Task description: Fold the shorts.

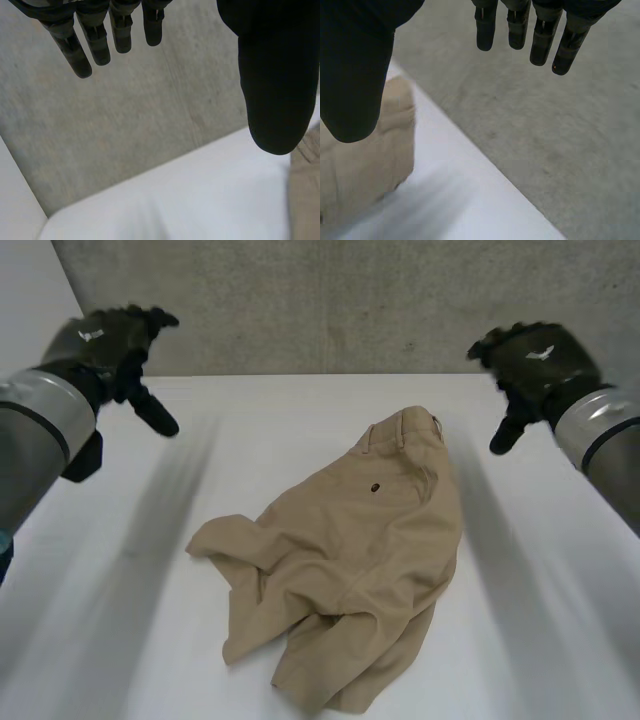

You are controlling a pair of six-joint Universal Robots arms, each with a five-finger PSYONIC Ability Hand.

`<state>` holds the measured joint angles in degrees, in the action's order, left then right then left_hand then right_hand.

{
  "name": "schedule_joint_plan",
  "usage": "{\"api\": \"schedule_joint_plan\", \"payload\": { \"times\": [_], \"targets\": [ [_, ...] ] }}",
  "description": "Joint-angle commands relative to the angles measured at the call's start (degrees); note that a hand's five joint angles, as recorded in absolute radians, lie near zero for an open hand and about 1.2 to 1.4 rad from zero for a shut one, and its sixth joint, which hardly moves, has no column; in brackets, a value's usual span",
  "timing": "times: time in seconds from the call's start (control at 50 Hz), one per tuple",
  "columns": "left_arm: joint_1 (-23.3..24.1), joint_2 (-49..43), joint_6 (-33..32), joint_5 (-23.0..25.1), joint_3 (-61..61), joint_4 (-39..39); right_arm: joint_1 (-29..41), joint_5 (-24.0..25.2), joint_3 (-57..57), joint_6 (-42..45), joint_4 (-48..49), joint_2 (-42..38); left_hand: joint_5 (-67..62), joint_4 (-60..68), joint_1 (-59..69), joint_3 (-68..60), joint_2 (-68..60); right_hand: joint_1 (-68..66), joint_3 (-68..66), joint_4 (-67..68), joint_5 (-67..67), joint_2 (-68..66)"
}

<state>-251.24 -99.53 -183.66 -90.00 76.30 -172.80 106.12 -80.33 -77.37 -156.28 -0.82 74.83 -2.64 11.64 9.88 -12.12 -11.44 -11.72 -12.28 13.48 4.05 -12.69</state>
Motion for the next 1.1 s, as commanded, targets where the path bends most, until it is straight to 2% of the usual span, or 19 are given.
{"api": "schedule_joint_plan", "payload": {
  "times": [0.02, 0.1, 0.24, 0.36, 0.4, 0.42, 0.46, 0.5, 0.52, 0.56, 0.68, 0.84, 0.86, 0.9, 0.92, 0.98, 1.06, 1.08, 1.1],
  "targets": [
    [0.22, -3.47, -0.91, 0.09, 7.18, 0.36, 1.10, 8.08, 1.43, 23.28, 0.29, -6.35, 1.41, -0.41, 1.34, 0.89, 0.21, 1.72, 2.28, -3.48, -4.05, 2.69],
    [1.18, -6.11, -2.75, 0.18, 11.67, -0.34, 3.47, 10.97, 2.23, 32.59, 2.91, -11.09, 0.91, 0.09, 1.84, 0.39, -0.29, 1.72, 2.28, -3.48, -4.05, 2.69],
    [6.02, -14.46, -3.73, -1.05, 13.61, -4.47, 4.35, 12.21, 2.40, 40.17, 10.82, -16.02, -0.77, 1.77, 3.52, -1.29, -1.97, 1.72, 2.28, -3.48, -4.05, 2.69],
    [8.66, -20.44, -3.81, -6.93, 11.59, -8.69, 4.88, 12.39, 3.02, 42.37, 15.49, -19.81, -9.16, 10.16, 11.91, -9.68, -10.36, 1.72, 2.28, -3.48, -4.05, 2.69],
    [9.45, -22.19, -3.81, -8.52, 10.01, -10.27, 4.88, 12.39, 3.19, 42.37, 15.41, -20.77, -17.06, 18.06, 19.82, -17.58, -18.27, -6.21, -5.66, 4.46, 3.89, -5.25],
    [9.71, -23.07, -3.90, -9.05, 9.31, -10.89, 4.88, 12.22, 3.19, 42.37, 15.06, -20.95, -20.59, 21.59, 23.34, -21.11, -21.79, -20.59, -20.03, 18.83, 18.26, -19.63],
    [10.24, -24.66, -3.81, -10.28, 7.46, -11.86, 4.79, 11.95, 2.93, 42.37, 14.62, -20.95, -37.55, 38.55, 40.30, -38.07, -38.75, -38.12, -37.56, 36.37, 35.80, -37.16],
    [10.33, -25.19, -3.81, -11.68, 5.71, -12.65, 4.53, 11.78, 1.97, 42.28, 13.57, -20.08, -53.66, 54.66, 56.41, -54.18, -54.86, -64.15, -63.59, 62.40, 61.82, -63.19],
    [10.33, -25.19, -3.81, -12.38, 4.91, -12.91, 4.36, 11.77, 1.61, 41.85, 12.86, -19.55, -58.92, 59.92, 61.68, -59.44, -60.12, -68.24, -67.68, 66.48, 65.91, -67.27],
    [10.33, -25.19, -3.81, -14.05, 3.42, -13.70, 4.35, 11.60, 0.13, 41.32, 10.41, -17.10, -67.32, 68.32, 70.07, -67.84, -68.52, -68.28, -67.72, 66.52, 65.95, -67.31],
    [10.42, -24.22, -3.90, -15.99, 0.87, -15.90, 4.36, 11.60, -4.89, 37.28, -1.71, -8.57, -67.36, 68.36, 70.12, -67.88, -68.56, -68.28, -67.72, 66.52, 65.95, -67.31],
    [10.15, -19.30, -4.08, -15.91, 0.60, -17.57, 3.91, 12.30, -11.83, 33.40, -28.60, -0.04, -67.36, 68.36, 70.12, -67.88, -68.56, -68.28, -67.72, 66.52, 65.95, -67.31],
    [10.15, -18.34, -3.99, -15.82, 0.95, -17.75, 3.39, 12.21, -13.58, 35.15, -34.46, 0.84, -67.36, 68.36, 70.12, -67.88, -68.56, -54.68, -54.12, 52.93, 52.35, -53.72],
    [10.24, -17.55, -3.99, -15.73, 1.39, -17.75, 2.43, 11.60, -14.56, 38.40, -38.45, 1.20, -67.36, 68.36, 70.12, -67.88, -68.56, -28.26, -27.70, 26.51, 25.93, -27.30],
    [10.24, -17.11, -3.99, -15.73, 1.56, -17.66, 0.94, 12.47, -13.95, 40.85, -40.04, 1.72, -67.36, 68.36, 70.12, -67.88, -68.56, -10.32, -9.76, 8.56, 7.99, -9.35],
    [10.50, -15.79, -3.90, -15.55, 2.88, -17.57, -0.39, 14.41, -11.67, 39.05, -35.15, 2.16, -67.36, 68.36, 70.12, -67.88, -68.56, -10.30, -9.74, 8.55, 7.98, -9.34],
    [11.91, -13.59, -3.81, -15.55, 5.25, -17.75, -1.01, 15.20, -7.01, 19.57, -21.18, 5.93, -67.36, 68.36, 70.12, -67.88, -68.56, -10.30, -9.74, 8.55, 7.98, -9.34],
    [12.35, -13.06, -3.81, -15.55, 5.52, -17.75, -1.09, 15.20, -5.44, 10.64, -16.98, 7.42, -67.36, 68.36, 70.12, -67.88, -68.56, -10.30, -9.74, 8.55, 7.98, -9.34],
    [13.48, -12.19, -3.81, -15.55, 6.22, -17.75, -1.44, 15.64, -4.72, 6.38, -15.28, 8.05, -67.36, 68.36, 70.12, -67.88, -68.56, -10.30, -9.74, 8.55, 7.98, -9.34]
  ]
}}
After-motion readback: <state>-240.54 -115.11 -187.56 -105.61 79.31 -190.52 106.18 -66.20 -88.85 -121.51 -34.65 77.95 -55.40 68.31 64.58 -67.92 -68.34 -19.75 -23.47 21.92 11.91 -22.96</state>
